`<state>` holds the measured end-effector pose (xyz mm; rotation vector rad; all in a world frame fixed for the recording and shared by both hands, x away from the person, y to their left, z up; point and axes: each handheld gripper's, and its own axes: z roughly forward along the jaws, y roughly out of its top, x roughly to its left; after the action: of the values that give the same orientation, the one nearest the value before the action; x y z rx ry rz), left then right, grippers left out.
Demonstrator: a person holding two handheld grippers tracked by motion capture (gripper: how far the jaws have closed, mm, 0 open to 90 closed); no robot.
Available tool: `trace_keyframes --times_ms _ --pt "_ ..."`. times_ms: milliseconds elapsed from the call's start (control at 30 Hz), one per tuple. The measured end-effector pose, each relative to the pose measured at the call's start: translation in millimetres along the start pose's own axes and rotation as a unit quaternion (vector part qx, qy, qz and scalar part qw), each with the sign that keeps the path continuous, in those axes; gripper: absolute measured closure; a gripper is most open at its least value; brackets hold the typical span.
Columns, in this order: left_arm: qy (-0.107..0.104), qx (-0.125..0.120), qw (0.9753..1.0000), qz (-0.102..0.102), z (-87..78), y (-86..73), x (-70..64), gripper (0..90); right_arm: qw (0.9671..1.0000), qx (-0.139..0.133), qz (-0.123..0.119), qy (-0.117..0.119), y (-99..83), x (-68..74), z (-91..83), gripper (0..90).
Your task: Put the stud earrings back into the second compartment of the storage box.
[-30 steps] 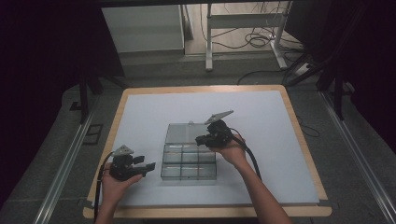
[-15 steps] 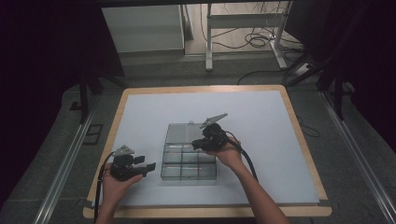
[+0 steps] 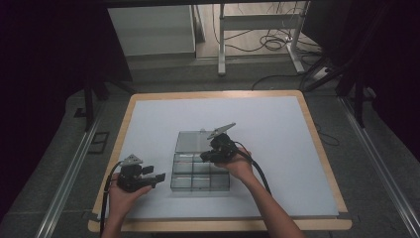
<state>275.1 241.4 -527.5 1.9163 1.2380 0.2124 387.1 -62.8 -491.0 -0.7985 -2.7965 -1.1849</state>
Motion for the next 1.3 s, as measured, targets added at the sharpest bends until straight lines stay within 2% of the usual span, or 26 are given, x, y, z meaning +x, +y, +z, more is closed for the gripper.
trace_keyframes --times_ms 233,333,400,567,700,800,1300 --pt "-0.001 0.001 1.0 0.002 1.1 -0.1 -0.6 35.3 0.9999 0.014 -0.002 0.0 -1.5 0.9 7.4 83.7" --pt "0.0 0.0 1.0 0.001 0.9 -0.1 -0.6 35.4 0.9998 0.017 -0.005 -0.001 -1.7 1.5 7.6 75.2" --pt "0.0 0.0 1.0 0.001 0.8 -0.1 -0.6 35.4 0.9998 0.016 -0.009 0.0 -1.8 2.4 6.3 72.8" --pt "0.002 0.0 1.0 0.001 0.5 -0.2 -0.5 35.3 0.9997 -0.012 -0.021 0.0 -0.2 5.2 -4.9 56.6" --pt "0.001 -0.001 1.0 0.001 0.1 -0.1 -0.6 35.3 0.9991 -0.04 -0.011 -0.009 1.0 5.1 -19.5 49.0" --pt "0.001 0.0 1.0 0.001 0.2 -0.1 -0.8 35.3 0.9982 -0.054 -0.015 -0.022 1.2 5.0 -29.7 43.8" --pt "0.003 0.002 1.0 0.004 1.7 -0.1 -2.3 35.3 0.9947 -0.079 0.017 -0.063 -10.4 -14.9 -60.8 36.7"
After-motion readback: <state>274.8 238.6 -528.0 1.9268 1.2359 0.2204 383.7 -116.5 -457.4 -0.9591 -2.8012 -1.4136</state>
